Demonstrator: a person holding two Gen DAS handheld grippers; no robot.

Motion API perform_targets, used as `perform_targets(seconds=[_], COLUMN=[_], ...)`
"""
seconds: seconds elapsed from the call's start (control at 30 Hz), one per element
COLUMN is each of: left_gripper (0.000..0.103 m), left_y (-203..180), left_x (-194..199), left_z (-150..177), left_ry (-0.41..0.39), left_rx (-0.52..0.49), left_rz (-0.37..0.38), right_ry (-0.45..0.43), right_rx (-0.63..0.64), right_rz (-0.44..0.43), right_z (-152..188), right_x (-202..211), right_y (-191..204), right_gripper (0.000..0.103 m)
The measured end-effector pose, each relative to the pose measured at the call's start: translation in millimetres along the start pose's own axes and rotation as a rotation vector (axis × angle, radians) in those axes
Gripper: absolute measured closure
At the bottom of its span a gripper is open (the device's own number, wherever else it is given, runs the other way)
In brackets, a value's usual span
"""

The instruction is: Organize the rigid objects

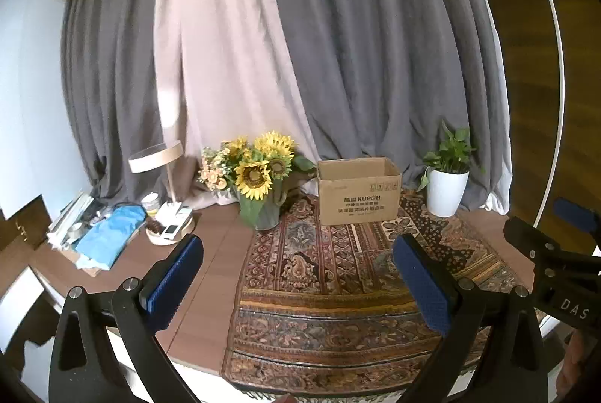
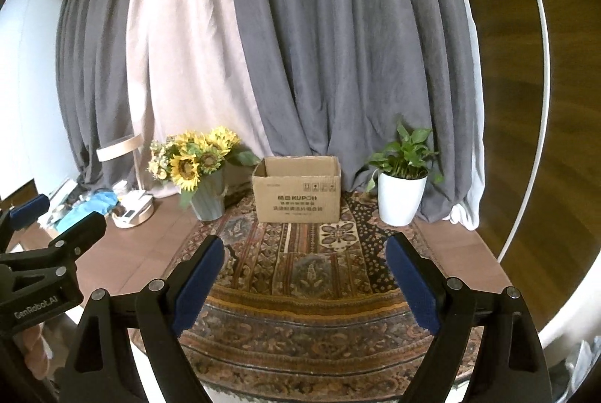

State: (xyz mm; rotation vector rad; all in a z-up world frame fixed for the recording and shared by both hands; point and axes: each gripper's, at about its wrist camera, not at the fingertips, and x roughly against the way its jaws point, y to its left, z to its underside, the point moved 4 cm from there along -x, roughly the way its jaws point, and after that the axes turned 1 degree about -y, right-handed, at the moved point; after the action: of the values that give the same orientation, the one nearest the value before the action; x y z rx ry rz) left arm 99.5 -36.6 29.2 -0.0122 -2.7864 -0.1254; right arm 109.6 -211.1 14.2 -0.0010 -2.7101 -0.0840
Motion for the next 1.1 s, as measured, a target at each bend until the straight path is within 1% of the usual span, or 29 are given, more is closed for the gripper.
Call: perform_targets(seconds=[0.33, 0.5, 0.73, 1.1], left_gripper=[0.000, 0.000, 0.000, 0.000], left_y=[-14.3, -13.3, -11.7, -12.0], left_x=[41.0, 56.5, 67.9, 72.2], left_z=[15.0, 19.0, 19.8, 20.4], left_ry=[0.001, -0.003, -0.021, -0.025], left_rx=[0.020, 0.034, 0.033, 0.027], left_rz=[-0.018, -0.021, -0.022, -0.018], right_ry=[-0.006, -0.012, -0.024, -0.022], right_rx=[0.027, 0.029, 0.036, 0.033], right_rz=[-0.012, -0.028, -0.042, -0.036], right_z=[13.2, 17.0, 19.0, 22.2], right_x=[40.0, 55.2, 68.7, 74.5], right_y=[-14.7, -16.1, -12.9, -13.3], right_gripper=[0.014, 0.014, 0.014, 0.014])
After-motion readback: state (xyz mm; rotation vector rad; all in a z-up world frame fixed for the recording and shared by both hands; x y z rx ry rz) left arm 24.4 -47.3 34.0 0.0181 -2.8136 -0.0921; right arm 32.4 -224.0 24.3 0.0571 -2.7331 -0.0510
